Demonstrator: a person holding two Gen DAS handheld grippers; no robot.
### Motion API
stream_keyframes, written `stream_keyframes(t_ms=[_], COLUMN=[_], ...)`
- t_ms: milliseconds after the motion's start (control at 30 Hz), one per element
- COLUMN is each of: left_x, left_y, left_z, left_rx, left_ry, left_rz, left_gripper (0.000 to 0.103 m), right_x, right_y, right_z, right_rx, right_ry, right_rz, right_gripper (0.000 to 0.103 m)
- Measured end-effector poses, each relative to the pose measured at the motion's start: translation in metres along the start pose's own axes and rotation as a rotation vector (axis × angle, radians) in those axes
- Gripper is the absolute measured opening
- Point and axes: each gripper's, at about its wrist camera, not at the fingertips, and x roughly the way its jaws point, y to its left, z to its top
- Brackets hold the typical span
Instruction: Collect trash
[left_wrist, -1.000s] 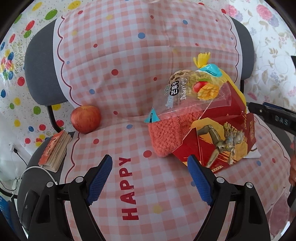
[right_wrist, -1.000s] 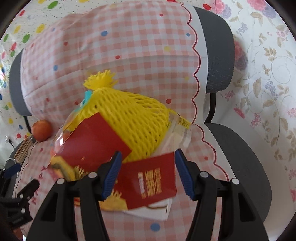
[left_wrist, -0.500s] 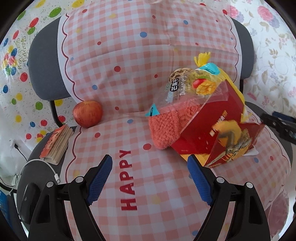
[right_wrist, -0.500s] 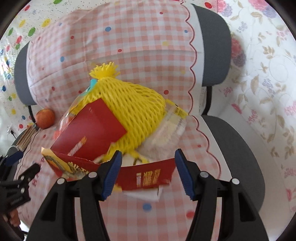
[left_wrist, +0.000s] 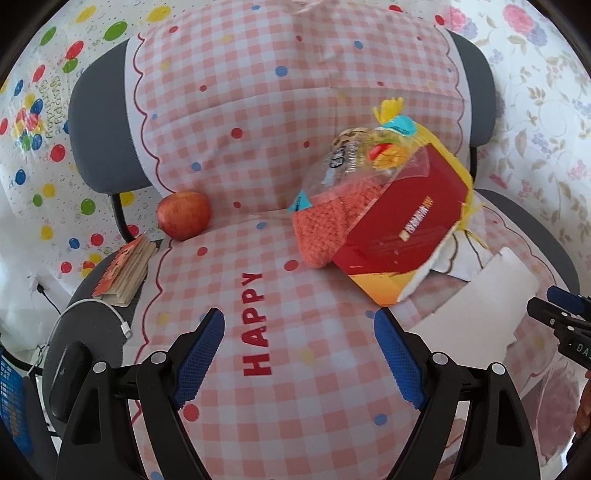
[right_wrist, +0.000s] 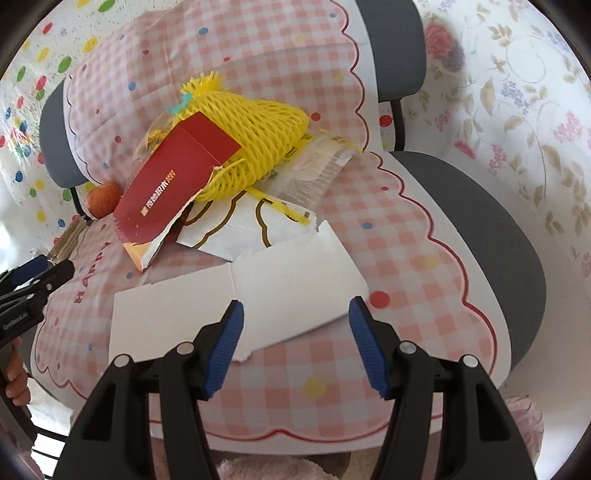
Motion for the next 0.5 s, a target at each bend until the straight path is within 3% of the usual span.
stream_keyframes(t_ms=[233, 367, 500], left_x=[0.011, 0.025, 0.036], left_y=[-0.041, -0.048, -0.050], left_z=[-0.017, -0.024, -0.030], left_rx=[0.081, 0.124, 0.168], left_ry=[0.039, 0.079, 0.129], left_rz=[-0.083, -0.007, 0.023], left_gripper=[0.083, 0.083, 0.083], right_x=[-0.010, -0.012, -0.005], right_y=[-0.017, -0.022, -0.026], right_z=[-0.006, -0.006, -0.003], right_rx=[0.024, 0.019, 0.029], right_ry=[-0.023, -0.042, -0.049], right_rz=[-0.016, -0.008, 0.019], right_gripper=[0.058, 0.058, 0.053])
